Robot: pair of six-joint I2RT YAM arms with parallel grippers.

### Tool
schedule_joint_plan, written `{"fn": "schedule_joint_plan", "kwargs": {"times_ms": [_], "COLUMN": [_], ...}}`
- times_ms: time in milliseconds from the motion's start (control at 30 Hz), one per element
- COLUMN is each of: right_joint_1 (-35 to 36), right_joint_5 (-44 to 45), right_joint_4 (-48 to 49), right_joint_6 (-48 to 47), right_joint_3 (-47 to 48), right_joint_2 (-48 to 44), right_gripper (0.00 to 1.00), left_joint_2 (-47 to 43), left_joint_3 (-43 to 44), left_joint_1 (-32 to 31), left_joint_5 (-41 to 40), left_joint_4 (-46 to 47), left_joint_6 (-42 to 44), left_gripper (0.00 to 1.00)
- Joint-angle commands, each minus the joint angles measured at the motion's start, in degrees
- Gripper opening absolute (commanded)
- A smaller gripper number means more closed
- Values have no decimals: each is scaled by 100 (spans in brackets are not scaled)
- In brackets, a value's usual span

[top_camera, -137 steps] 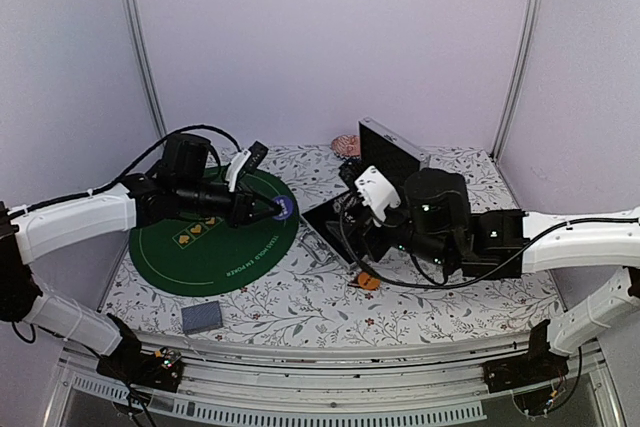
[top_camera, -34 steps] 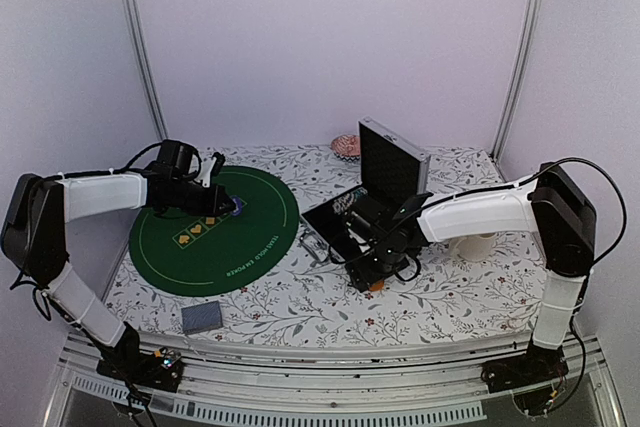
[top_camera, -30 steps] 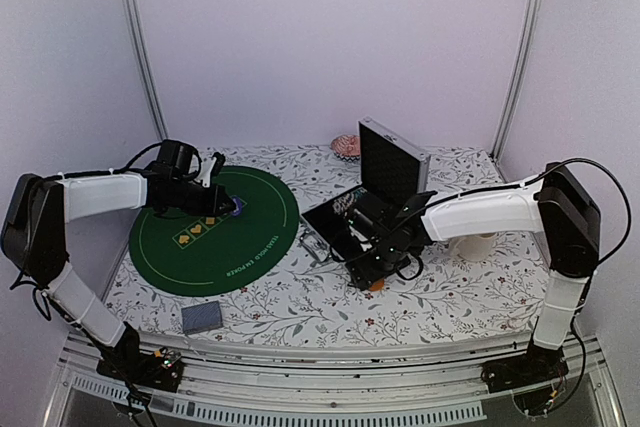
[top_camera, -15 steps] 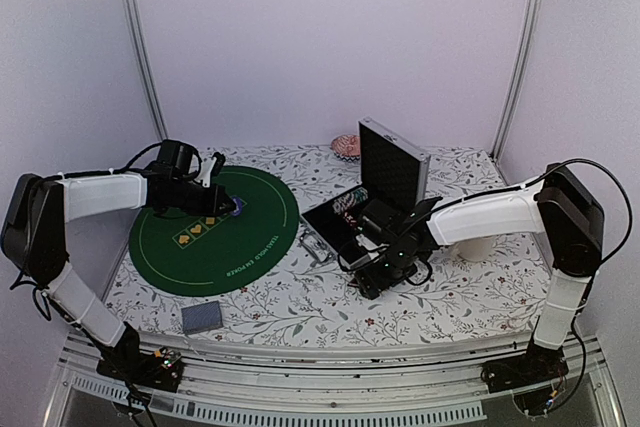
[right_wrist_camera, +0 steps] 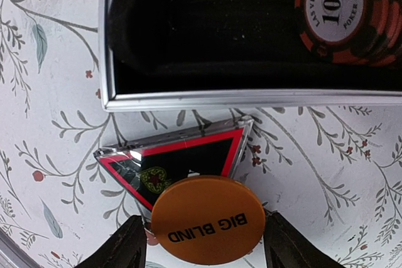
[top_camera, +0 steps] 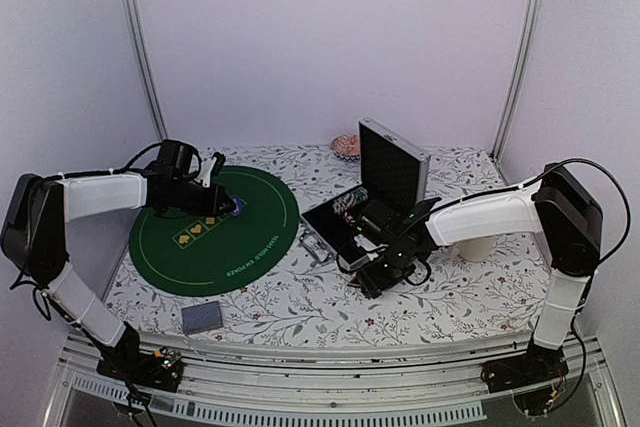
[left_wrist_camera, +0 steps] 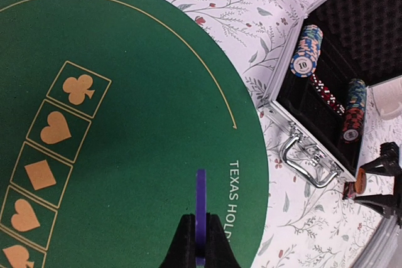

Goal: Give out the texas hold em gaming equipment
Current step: Pick up the big blind button from the center of the board.

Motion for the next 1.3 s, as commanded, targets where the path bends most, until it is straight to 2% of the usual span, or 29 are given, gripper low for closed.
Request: {"fn": "schedule_joint_plan", "kwargs": {"times_ms": [0, 567, 1033, 1267], "right_joint_1": [-37, -33, -35, -35], "right_joint_5": [6, -82, 6, 80], "right_joint_4": [102, 67, -79, -54], "right_joint_6": [-76, -123, -110, -143], "right_joint_3": [118, 86, 78, 33], "right_joint_2": [151, -86, -451, -701], "right_gripper": [64, 38, 31, 30], "left_joint_2": [-175, -192, -217, -494], "left_joint_3": [160, 160, 136, -291], "left_joint_1": [51, 47, 48, 119], "left_joint_5": [60, 49, 3, 340], "left_joint_4": [-70, -85, -78, -94], "left_joint_6": [12, 12, -20, -551], "left_gripper": [0, 0, 0, 0]}}
